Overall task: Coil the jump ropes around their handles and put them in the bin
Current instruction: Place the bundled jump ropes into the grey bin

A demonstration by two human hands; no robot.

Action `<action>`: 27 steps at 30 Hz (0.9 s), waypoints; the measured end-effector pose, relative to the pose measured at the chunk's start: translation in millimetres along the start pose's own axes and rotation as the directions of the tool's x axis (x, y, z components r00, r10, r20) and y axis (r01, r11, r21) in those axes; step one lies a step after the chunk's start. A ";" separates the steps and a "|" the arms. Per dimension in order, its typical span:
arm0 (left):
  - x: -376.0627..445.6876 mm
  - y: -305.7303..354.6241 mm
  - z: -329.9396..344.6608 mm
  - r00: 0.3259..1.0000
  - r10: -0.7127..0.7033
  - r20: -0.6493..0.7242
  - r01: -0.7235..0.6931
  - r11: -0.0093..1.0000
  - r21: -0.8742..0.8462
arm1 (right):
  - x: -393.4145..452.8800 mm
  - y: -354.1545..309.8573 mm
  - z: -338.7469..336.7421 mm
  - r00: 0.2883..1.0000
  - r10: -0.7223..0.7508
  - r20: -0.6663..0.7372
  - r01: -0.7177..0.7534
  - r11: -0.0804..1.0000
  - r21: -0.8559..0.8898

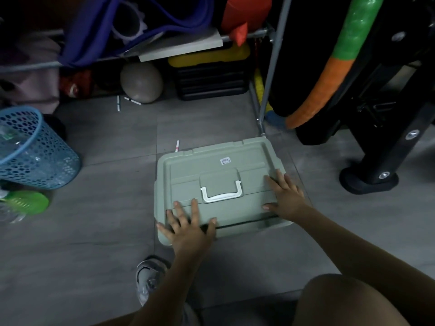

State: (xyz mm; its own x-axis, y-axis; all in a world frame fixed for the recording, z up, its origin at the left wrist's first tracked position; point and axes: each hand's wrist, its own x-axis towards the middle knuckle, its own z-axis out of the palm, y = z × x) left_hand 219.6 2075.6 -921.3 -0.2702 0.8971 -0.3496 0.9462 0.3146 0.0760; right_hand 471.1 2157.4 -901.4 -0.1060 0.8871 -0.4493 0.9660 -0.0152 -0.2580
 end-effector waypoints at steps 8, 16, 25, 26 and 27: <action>5.8 33.6 1.7 0.974 0.153 -0.169 -0.177 0.974 -0.140 | 1.9 5.2 -1.6 1.000 -0.026 0.004 0.026 0.999 0.024; 53.1 108.2 -4.7 0.903 0.393 -0.174 -0.406 0.913 -0.045 | 2.5 14.5 7.5 0.995 -0.086 -0.039 0.090 0.989 0.114; 63.9 114.2 10.0 0.902 0.391 -0.184 -0.395 0.919 0.019 | 19.4 39.3 17.9 0.889 0.239 -0.390 0.060 0.784 0.618; 64.7 114.1 11.1 0.901 0.391 -0.188 -0.394 0.919 0.023 | 24.8 40.7 14.3 0.911 0.337 -0.238 -0.076 0.705 0.705; 65.0 114.0 12.4 0.900 0.391 -0.190 -0.394 0.919 0.027 | 30.0 42.1 11.0 0.925 0.373 -0.073 -0.180 0.600 0.780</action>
State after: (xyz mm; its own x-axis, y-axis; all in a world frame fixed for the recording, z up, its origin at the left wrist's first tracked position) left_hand 312.1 2165.9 -947.0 0.0933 0.9898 -0.1075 0.9807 -0.0727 0.1818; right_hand 506.0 2178.3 -935.1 0.2793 0.8487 -0.4491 0.4148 -0.5285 -0.7407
